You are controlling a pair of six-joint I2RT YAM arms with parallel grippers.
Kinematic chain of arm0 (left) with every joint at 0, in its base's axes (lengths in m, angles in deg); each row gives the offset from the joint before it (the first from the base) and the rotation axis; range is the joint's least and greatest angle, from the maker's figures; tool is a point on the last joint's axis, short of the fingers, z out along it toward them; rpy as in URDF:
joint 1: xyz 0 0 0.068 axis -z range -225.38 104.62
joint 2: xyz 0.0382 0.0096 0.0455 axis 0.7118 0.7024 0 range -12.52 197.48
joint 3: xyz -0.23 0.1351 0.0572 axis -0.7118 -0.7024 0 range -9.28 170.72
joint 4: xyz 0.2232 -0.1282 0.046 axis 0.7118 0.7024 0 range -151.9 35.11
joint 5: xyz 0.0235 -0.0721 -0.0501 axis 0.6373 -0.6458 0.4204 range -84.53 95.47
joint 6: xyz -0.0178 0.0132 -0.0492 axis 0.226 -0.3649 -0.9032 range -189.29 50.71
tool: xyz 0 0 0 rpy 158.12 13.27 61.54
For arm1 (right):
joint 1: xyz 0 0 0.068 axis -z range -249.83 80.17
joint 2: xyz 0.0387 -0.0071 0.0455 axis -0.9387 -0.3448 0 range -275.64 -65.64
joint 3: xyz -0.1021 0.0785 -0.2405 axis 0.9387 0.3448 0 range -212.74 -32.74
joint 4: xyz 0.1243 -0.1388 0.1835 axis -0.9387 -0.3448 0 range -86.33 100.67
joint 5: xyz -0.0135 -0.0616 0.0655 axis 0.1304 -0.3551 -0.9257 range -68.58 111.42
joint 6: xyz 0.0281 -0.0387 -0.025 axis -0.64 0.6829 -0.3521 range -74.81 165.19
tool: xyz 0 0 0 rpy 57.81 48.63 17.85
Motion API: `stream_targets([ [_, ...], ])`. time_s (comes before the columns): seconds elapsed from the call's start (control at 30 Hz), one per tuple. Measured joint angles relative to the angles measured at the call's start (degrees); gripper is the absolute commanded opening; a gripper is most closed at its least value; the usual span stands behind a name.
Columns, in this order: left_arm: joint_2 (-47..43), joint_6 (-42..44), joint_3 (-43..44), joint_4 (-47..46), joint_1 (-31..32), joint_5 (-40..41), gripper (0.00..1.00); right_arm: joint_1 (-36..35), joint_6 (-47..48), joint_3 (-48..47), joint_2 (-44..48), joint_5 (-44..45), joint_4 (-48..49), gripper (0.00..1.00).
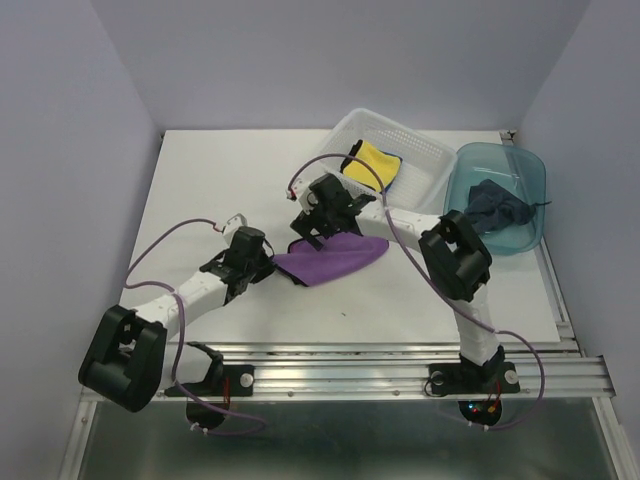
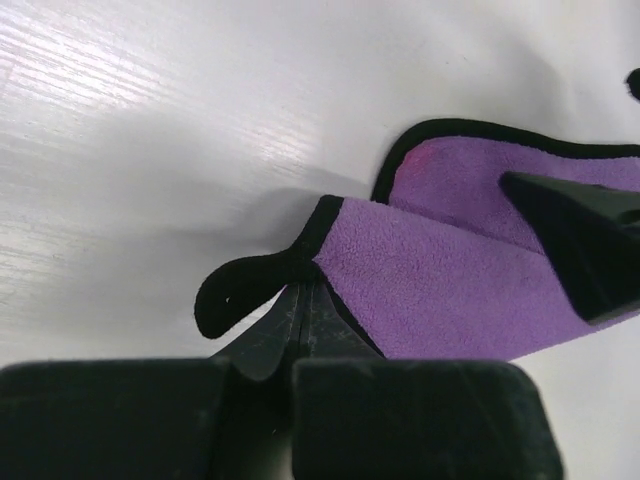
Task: Fold and stack the towels
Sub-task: Flatten out the crumpled towel
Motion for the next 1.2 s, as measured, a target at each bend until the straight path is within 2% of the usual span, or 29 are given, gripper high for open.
stream_targets([
  [0.27, -1.36, 0.22, -0.37, 1.36, 0.02, -0.2, 0.0, -3.1, 2.56, -2.73, -4.07, 1.14, -2.03, 0.88],
  [0.43, -2.95, 0.22, -1.44, 2.69, 0.02, -0.15, 0.0, -3.43, 0.22, -2.67, -4.15, 3.26, -2.08, 0.62],
  [0.57, -5.42, 0.11, -2.03, 4.5, 0.02, 0.33, 0.0, -3.43, -3.17, -0.7, -3.82, 4.83, 0.31, 0.61],
  [0.7, -8.41, -0.24, -2.84, 6.12, 0.02, 0.92, 0.0, -3.37, -7.48, 3.96, -1.68, 6.19, 4.52, 0.38],
  [0.73, -9.07, -0.31, -3.02, 6.49, 0.02, 1.01, 0.0, -3.32, -8.92, 5.2, -1.11, 6.45, 5.6, 0.26],
  [0.87, -10.47, -0.52, -3.34, 7.69, 0.02, 1.2, 0.0, -2.99, -13.46, 10.25, 1.49, 7.13, 8.98, 0.1],
  [0.9, -10.64, -0.55, -3.34, 7.89, 0.02, 1.18, 0.0, -2.89, -14.03, 10.71, 1.73, 7.19, 9.51, 0.01],
  [1.2, -12.96, -0.46, -3.3, 8.33, 0.02, 0.85, 0.0, -2.62, -18.36, 12.59, 3.98, 11.02, 11.37, 0.01],
])
